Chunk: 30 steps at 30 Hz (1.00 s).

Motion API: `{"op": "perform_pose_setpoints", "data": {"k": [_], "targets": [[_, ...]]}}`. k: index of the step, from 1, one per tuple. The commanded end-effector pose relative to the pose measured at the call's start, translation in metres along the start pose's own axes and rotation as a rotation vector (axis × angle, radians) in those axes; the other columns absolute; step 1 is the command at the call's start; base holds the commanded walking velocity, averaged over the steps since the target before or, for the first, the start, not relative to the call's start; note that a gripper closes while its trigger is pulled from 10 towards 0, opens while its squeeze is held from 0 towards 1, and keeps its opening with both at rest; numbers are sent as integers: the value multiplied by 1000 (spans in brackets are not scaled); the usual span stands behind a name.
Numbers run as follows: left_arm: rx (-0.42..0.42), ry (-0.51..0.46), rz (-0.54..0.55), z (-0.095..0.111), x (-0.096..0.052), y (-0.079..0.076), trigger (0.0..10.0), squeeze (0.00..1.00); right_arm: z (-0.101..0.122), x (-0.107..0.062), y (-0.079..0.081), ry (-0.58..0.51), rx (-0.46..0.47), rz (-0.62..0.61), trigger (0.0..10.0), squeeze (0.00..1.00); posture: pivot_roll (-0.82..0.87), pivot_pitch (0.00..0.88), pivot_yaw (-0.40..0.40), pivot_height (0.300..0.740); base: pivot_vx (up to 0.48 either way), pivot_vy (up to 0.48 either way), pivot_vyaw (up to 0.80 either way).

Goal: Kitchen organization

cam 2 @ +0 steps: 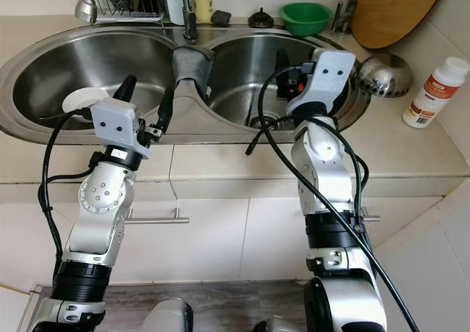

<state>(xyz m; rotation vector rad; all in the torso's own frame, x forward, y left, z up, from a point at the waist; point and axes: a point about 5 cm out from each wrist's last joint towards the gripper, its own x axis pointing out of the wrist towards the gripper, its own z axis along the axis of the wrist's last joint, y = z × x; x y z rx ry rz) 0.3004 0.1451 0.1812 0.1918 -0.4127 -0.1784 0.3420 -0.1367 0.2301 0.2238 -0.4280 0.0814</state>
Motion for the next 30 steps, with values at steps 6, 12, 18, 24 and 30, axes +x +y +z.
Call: {"op": "perform_pose_setpoints", "data": {"k": [6,12,18,24,30], "targets": [[-6,-5,-28,1,2,-4,10000,0,5,-10,1,-47,0,18,10000,0,153,0,-55,740,0,467,0],[-2,-7,-41,1,2,-5,10000,0,-1,-19,5,-52,-93,58,10000,0,155,0,-54,740,0,465,0],[2,-11,-42,1,2,-5,10000,0,0,-23,4,-72,-145,56,10000,0,156,0,-54,740,0,465,0],[11,-17,-49,0,2,-6,10000,0,5,-27,5,-128,-225,41,10000,0,153,0,-54,740,0,465,0],[12,-19,-48,0,1,-6,10000,0,4,-31,10,-154,-298,70,10000,0,153,0,-54,740,0,465,0]]}}
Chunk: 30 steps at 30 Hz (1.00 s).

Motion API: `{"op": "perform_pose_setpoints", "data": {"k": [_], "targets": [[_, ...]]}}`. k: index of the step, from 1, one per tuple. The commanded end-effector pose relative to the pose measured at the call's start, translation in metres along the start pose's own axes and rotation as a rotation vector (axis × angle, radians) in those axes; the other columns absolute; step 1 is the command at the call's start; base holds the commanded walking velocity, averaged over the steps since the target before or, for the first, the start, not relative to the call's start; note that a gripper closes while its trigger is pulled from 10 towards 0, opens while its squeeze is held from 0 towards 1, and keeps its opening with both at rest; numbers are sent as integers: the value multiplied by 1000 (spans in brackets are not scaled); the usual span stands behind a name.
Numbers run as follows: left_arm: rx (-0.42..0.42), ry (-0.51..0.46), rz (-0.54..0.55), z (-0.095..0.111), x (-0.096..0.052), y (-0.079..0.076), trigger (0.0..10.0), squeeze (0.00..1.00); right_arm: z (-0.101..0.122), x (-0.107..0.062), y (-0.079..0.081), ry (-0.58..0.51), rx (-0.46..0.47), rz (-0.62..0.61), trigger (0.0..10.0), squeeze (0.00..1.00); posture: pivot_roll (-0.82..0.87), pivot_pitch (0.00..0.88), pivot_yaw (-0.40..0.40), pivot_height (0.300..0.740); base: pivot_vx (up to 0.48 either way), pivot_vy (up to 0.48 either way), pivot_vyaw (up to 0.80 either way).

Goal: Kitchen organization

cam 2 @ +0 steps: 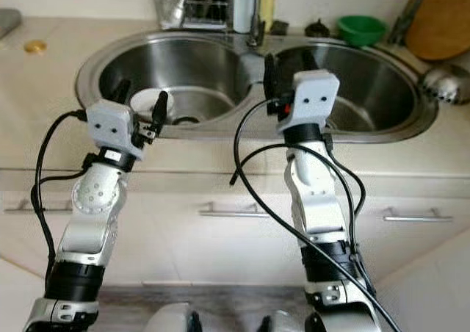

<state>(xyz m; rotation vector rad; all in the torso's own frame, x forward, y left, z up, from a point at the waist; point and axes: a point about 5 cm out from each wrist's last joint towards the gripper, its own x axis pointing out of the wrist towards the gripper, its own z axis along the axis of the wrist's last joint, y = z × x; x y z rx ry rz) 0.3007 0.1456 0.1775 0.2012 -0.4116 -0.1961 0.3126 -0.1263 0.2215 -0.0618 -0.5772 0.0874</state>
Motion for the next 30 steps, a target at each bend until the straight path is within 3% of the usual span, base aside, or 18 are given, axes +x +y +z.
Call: {"op": "perform_pose_setpoints", "data": {"k": [1,4,11,30], "targets": [[7,-19,-29,4,3,-6,10000,0,2,-1,-2,-16,-22,-14,10000,0,153,0,-54,740,0,465,0],[7,-22,-24,4,2,-5,10000,0,2,-3,0,-16,-39,-2,10000,0,153,0,-54,740,0,425,0],[22,-42,-25,6,2,-5,10000,0,2,-5,1,-22,-56,5,10000,0,148,0,-55,740,0,0,0],[54,-32,-59,2,3,-8,10000,0,2,-13,-15,-20,-65,-52,10000,0,128,0,-43,740,0,-22,-800]]}}
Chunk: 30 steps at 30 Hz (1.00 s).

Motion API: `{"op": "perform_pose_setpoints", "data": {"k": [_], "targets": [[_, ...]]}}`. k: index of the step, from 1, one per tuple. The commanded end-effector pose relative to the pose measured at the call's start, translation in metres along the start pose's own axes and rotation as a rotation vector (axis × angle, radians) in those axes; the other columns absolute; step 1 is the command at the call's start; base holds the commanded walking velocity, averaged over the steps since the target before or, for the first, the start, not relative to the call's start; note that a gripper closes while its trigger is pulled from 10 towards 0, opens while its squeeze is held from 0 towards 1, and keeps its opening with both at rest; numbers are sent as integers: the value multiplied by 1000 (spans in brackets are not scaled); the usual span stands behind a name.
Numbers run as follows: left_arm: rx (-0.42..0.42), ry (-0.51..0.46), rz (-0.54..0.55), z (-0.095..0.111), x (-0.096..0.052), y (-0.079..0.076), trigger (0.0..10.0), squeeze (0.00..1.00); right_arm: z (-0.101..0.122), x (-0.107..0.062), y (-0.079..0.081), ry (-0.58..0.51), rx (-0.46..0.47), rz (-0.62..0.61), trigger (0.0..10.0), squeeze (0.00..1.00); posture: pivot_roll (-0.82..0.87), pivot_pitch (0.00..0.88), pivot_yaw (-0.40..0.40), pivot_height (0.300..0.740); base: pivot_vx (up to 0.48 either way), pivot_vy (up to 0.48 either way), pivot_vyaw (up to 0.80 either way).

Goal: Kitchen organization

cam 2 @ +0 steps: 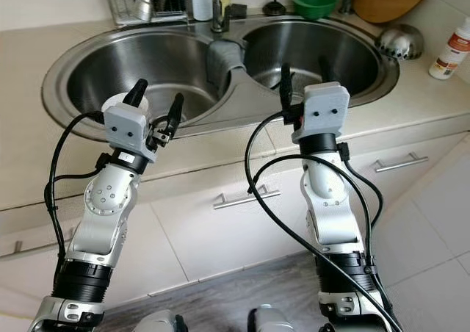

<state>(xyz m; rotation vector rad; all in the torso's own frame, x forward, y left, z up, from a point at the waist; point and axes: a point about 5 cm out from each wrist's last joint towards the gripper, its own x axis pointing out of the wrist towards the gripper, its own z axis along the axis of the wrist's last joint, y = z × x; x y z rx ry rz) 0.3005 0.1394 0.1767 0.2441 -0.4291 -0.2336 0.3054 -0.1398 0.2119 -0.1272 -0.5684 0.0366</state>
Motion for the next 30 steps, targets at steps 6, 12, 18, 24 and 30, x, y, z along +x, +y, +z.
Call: {"op": "perform_pose_setpoints", "data": {"k": [6,12,18,24,30], "targets": [[17,-20,-18,2,4,-2,10000,0,6,-4,-1,-29,16,-24,10000,0,125,0,-42,740,0,-480,-800],[3,-32,-13,4,4,-1,10000,0,5,-5,-1,-27,14,-21,10000,0,124,0,-40,740,0,-160,-800],[-2,-39,-12,4,5,-1,10000,0,6,-4,-2,-32,10,-31,10000,0,127,0,-41,740,0,0,-800],[-22,-46,-7,5,6,0,10000,0,6,-4,-2,-35,19,-36,10000,0,130,0,-41,740,0,0,-800],[-15,-54,-21,6,5,-2,10000,0,7,-5,-4,-44,4,-39,10000,0,128,0,-40,740,0,0,-800]]}}
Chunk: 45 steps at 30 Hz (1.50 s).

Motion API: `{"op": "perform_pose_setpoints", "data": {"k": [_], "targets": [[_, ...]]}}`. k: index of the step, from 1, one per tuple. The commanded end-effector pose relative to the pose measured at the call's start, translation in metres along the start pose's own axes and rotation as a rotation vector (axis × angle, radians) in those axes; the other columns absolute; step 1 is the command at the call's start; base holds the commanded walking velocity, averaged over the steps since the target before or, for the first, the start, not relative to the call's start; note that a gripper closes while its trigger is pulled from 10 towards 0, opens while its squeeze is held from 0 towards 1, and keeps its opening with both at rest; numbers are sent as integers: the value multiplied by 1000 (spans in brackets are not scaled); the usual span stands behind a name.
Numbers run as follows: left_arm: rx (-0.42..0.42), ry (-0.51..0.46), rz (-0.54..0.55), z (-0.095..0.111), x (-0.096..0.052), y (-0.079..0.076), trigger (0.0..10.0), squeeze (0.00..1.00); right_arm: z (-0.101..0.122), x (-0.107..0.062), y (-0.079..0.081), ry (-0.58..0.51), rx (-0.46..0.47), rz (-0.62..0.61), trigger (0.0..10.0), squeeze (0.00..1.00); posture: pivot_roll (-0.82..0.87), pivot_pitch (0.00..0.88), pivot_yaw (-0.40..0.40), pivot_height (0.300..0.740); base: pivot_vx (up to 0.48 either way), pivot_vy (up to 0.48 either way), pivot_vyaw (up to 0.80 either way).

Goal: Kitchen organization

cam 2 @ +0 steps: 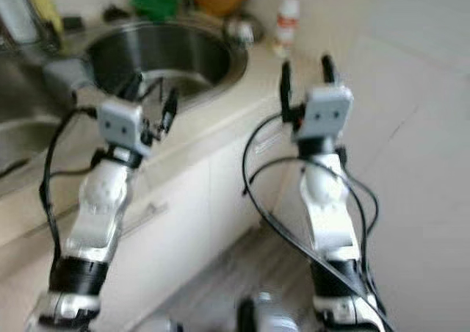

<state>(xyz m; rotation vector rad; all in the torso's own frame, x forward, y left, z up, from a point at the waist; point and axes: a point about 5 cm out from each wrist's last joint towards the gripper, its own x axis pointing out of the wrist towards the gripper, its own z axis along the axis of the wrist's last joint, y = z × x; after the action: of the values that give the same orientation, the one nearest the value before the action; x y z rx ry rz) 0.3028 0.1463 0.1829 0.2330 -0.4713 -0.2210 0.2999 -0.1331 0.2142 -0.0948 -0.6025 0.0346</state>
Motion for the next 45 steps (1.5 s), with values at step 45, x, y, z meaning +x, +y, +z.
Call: {"op": "perform_pose_setpoints", "data": {"k": [45], "targets": [[-51,17,-235,-4,-9,-40,10000,0,-19,-22,-24,123,-110,-69,10000,0,110,0,-37,740,0,-17,-676]]}}
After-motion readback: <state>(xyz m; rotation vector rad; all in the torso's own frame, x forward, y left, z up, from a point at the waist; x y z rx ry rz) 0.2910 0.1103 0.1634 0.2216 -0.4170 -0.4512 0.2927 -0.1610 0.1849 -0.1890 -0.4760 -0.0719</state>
